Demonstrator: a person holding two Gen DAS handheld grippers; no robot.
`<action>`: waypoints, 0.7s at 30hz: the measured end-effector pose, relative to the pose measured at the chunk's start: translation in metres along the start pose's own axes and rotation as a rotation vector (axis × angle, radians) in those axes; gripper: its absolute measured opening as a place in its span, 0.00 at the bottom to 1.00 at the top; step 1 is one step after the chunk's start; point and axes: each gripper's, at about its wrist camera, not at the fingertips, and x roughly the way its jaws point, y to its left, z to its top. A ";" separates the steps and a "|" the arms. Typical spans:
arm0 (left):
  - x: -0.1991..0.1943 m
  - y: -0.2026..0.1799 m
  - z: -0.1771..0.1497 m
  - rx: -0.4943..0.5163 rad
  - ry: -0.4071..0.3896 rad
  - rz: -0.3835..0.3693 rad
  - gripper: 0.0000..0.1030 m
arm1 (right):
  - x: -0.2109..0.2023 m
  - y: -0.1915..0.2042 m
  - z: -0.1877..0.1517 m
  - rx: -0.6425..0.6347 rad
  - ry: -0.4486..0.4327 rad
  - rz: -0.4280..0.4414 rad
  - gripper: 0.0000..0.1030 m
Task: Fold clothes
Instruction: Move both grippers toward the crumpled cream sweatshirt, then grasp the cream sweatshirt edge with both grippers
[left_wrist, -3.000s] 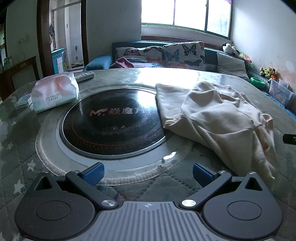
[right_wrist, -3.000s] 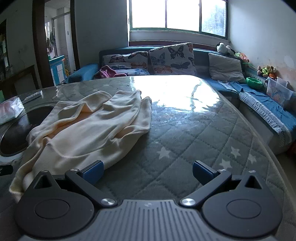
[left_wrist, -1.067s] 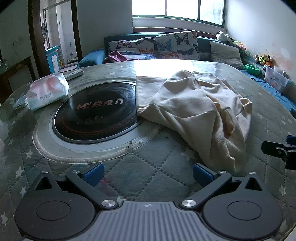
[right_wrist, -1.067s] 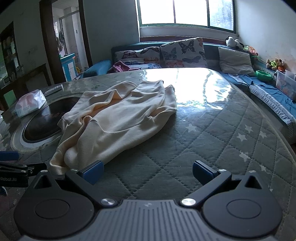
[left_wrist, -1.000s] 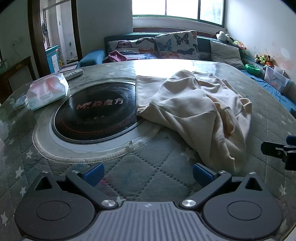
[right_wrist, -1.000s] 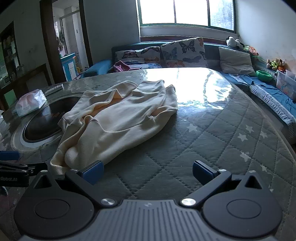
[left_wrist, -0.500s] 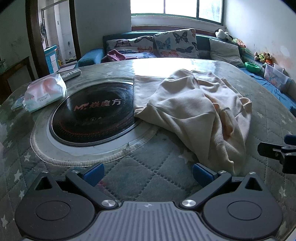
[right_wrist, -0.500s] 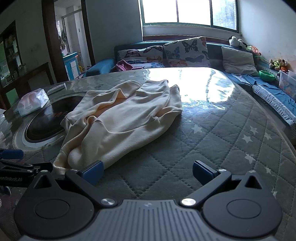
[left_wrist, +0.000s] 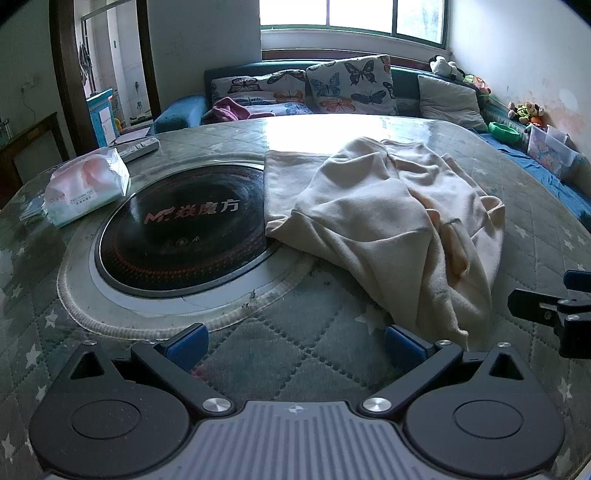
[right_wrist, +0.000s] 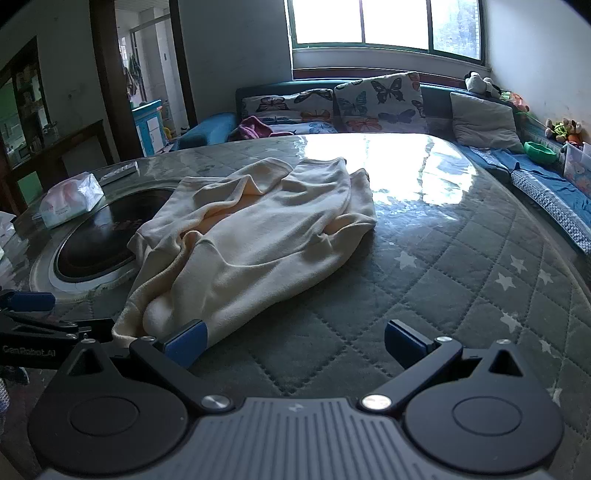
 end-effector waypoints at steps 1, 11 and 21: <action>0.000 0.000 0.000 0.000 0.000 0.000 1.00 | 0.000 0.000 0.000 0.000 0.000 0.001 1.00; 0.002 0.002 0.016 0.003 -0.025 -0.001 1.00 | 0.006 -0.003 0.013 -0.014 -0.004 0.013 1.00; 0.007 0.000 0.049 0.026 -0.082 -0.025 0.99 | 0.021 -0.015 0.036 -0.028 -0.001 0.023 1.00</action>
